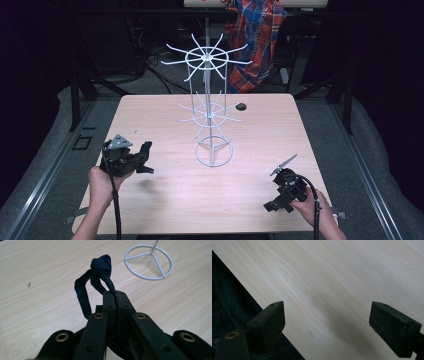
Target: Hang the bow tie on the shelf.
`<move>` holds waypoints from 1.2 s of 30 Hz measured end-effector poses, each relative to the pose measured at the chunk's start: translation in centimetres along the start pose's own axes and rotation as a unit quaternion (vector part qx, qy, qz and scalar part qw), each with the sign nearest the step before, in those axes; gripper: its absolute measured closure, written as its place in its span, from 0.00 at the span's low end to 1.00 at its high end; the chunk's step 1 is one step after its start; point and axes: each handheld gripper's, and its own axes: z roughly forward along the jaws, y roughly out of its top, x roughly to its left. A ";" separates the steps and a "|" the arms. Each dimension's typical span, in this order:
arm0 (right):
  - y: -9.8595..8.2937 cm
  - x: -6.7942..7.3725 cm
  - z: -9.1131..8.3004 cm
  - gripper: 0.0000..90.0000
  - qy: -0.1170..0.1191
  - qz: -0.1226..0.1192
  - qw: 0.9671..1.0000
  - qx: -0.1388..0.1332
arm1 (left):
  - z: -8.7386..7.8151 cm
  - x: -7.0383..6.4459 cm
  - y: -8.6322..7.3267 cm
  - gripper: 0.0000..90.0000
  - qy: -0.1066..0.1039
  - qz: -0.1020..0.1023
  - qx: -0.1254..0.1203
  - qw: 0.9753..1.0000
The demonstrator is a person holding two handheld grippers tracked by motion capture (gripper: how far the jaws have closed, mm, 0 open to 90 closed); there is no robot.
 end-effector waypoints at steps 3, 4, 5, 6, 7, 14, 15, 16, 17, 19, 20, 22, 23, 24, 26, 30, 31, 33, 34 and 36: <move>0.0 0.1 0.0 0.14 -0.001 -0.001 1.000 0.002 | 0.1 -0.1 0.3 0.97 -0.006 0.002 0.000 1.000; 0.0 0.1 0.0 0.14 0.002 -0.003 1.000 0.002 | 0.1 -0.2 0.5 0.97 -0.007 0.003 -0.001 1.000; 0.0 0.1 0.0 0.14 0.002 -0.003 1.000 0.002 | 0.2 -0.2 0.7 0.97 -0.008 0.005 -0.004 1.000; 0.0 0.1 0.0 0.14 0.002 -0.003 1.000 0.002 | 0.3 -0.3 0.8 0.97 -0.008 0.004 -0.007 1.000; 0.0 0.1 0.0 0.14 0.002 -0.002 1.000 0.002 | 0.3 -0.4 1.0 0.97 -0.011 0.005 -0.006 1.000; 0.0 0.0 0.1 0.14 0.006 0.008 1.000 -0.002 | 0.6 -0.6 1.6 0.97 -0.014 0.010 -0.011 1.000; 0.0 0.0 0.1 0.14 0.007 0.010 1.000 -0.005 | 0.6 -0.7 1.7 0.97 -0.015 0.010 -0.012 1.000; 0.0 0.0 0.1 0.14 0.007 0.012 1.000 -0.009 | 0.7 -0.7 1.7 0.97 -0.015 0.010 -0.015 1.000; 0.0 0.0 0.1 0.14 0.008 0.012 1.000 -0.009 | 0.6 -0.7 1.8 0.97 -0.015 0.011 -0.014 1.000; 0.0 0.0 0.1 0.14 0.006 0.007 1.000 -0.003 | 0.6 -0.7 1.9 0.97 -0.016 0.011 -0.017 1.000; 0.0 0.1 0.2 0.14 0.011 0.013 1.000 -0.011 | 0.6 -0.7 2.0 0.97 -0.017 0.012 -0.017 1.000; 0.0 0.1 0.2 0.14 0.010 0.013 1.000 -0.011 | 0.7 -0.8 2.2 0.97 -0.018 0.011 -0.021 1.000; 0.0 0.1 0.1 0.14 0.008 0.009 1.000 -0.006 | 0.7 -0.8 2.3 0.97 -0.019 0.013 -0.020 1.000; 0.0 0.1 0.1 0.14 0.008 0.009 1.000 -0.006 | 0.7 -0.9 2.4 0.97 -0.019 0.014 -0.022 0.999; 0.0 0.1 0.1 0.14 0.007 0.008 1.000 -0.005 | 0.7 -1.0 2.6 0.97 -0.021 0.016 -0.024 0.999; 0.0 0.1 0.2 0.14 0.003 0.006 1.000 -0.002 | 0.8 -1.1 3.0 0.97 -0.023 0.017 -0.026 0.999; 0.0 0.2 0.2 0.14 0.007 0.007 1.000 -0.004 | 0.8 -1.1 3.1 0.97 -0.023 0.018 -0.027 0.999; 0.0 0.1 0.2 0.14 0.007 0.008 1.000 -0.005 | 0.8 -1.1 3.3 0.97 -0.025 0.018 -0.028 0.999; 0.0 0.1 0.2 0.14 0.006 0.007 1.000 -0.004 | 0.8 -1.1 3.4 0.97 -0.024 0.019 -0.030 0.999; 0.0 0.2 0.2 0.14 0.003 0.004 1.000 -0.001 | 0.9 -1.2 3.6 0.97 -0.025 0.021 -0.032 0.999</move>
